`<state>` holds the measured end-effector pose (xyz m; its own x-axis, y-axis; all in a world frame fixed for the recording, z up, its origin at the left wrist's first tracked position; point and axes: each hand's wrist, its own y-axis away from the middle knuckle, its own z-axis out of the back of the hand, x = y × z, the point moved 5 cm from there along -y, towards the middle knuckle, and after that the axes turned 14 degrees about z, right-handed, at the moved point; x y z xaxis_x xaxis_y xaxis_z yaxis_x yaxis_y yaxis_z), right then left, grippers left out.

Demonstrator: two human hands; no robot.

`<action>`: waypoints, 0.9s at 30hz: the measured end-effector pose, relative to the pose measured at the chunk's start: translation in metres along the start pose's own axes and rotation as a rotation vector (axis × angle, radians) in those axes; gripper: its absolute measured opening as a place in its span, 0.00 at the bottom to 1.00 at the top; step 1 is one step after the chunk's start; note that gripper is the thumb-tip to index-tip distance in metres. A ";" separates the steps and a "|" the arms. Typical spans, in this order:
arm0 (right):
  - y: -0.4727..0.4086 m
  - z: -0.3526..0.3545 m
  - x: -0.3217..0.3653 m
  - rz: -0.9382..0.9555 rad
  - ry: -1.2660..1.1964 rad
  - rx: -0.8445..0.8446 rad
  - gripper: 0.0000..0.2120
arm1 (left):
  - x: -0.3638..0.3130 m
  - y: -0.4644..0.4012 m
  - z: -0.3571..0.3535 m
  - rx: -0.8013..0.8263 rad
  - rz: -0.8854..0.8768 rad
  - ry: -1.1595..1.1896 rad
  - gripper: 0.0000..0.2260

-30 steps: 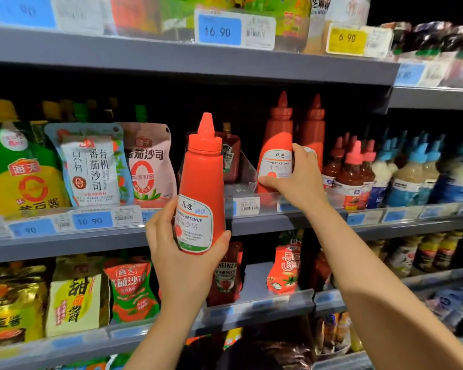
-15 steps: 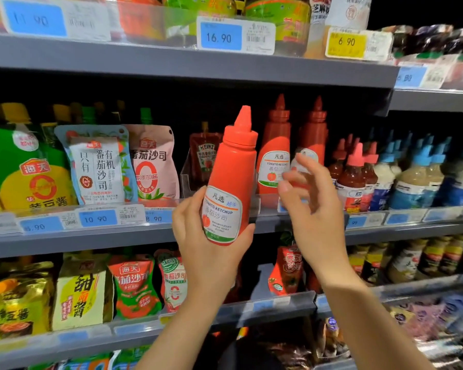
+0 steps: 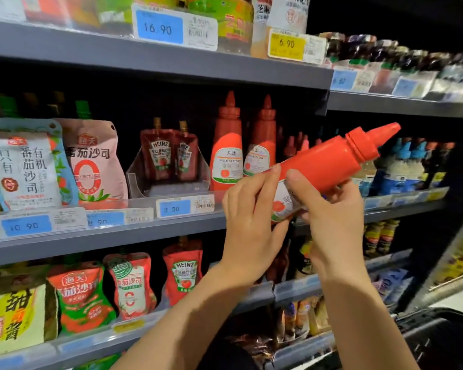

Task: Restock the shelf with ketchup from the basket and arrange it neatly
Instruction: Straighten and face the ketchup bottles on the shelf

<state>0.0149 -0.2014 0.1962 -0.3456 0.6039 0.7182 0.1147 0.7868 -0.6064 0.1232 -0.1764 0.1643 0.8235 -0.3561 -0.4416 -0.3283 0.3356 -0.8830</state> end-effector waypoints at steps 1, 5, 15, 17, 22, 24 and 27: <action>-0.004 0.000 -0.001 0.000 -0.005 -0.010 0.23 | 0.000 -0.003 0.000 0.011 -0.007 0.007 0.39; -0.017 -0.002 -0.012 0.017 -0.036 -0.035 0.20 | 0.024 -0.009 0.019 0.109 -0.035 -0.014 0.35; -0.057 -0.037 -0.041 0.160 -0.031 -0.017 0.27 | 0.139 0.017 0.073 0.109 -0.092 -0.894 0.26; -0.061 -0.040 -0.044 0.186 0.012 0.015 0.26 | 0.140 0.018 0.071 0.078 -0.116 -0.908 0.26; -0.065 -0.052 -0.048 0.253 0.150 0.113 0.20 | 0.142 0.018 0.071 0.038 -0.153 -0.910 0.26; -0.068 -0.058 -0.047 0.270 0.179 0.130 0.20 | 0.142 0.018 0.070 0.032 -0.160 -0.910 0.26; -0.070 -0.068 -0.048 0.292 0.237 0.155 0.20 | 0.142 0.018 0.071 0.019 -0.173 -0.901 0.26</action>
<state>0.0869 -0.2771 0.2271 -0.0931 0.8259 0.5561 0.0283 0.5605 -0.8277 0.2670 -0.1589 0.0966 0.9124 0.4092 -0.0052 -0.1658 0.3581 -0.9188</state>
